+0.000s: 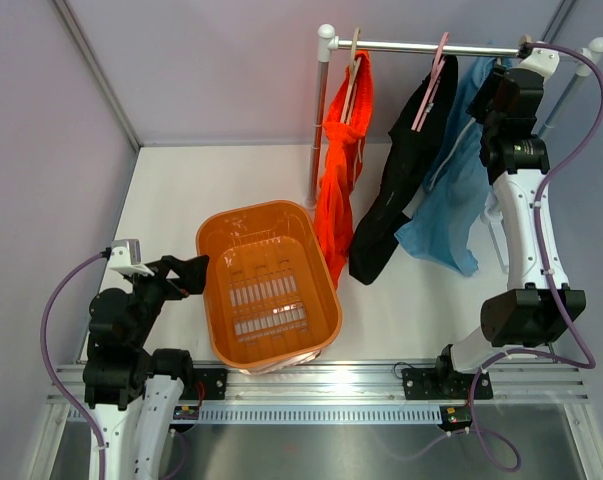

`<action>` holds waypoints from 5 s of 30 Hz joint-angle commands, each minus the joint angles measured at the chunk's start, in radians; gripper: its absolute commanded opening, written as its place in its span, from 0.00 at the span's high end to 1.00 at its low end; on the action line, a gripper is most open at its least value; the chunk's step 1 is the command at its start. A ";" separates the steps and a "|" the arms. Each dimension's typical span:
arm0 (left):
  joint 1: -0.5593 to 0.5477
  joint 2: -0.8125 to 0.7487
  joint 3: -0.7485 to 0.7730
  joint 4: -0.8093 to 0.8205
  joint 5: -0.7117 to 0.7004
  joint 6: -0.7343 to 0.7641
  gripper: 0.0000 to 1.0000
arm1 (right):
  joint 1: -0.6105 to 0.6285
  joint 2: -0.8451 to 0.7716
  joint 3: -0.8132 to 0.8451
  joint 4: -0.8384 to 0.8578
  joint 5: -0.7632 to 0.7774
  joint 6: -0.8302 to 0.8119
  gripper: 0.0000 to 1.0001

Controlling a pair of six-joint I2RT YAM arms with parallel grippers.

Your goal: Remove the shorts from the hanger

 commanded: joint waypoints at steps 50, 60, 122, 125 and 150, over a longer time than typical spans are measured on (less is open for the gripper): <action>-0.022 -0.021 -0.007 0.050 0.018 -0.003 0.01 | -0.003 0.038 0.089 0.035 0.094 -0.029 0.65; -0.024 -0.018 -0.007 0.051 0.018 -0.003 0.01 | -0.003 -0.014 0.186 -0.034 0.050 0.017 1.00; -0.721 0.555 0.364 0.232 -0.182 0.025 0.06 | -0.003 -0.954 -0.491 -0.502 -0.998 0.236 1.00; -0.886 0.626 0.416 0.234 -0.357 0.043 0.05 | -0.002 -0.942 -0.506 -0.497 -0.992 0.228 1.00; -1.148 0.819 0.533 0.291 -0.715 0.085 0.03 | 0.666 -0.566 -0.207 -0.477 -0.387 0.245 1.00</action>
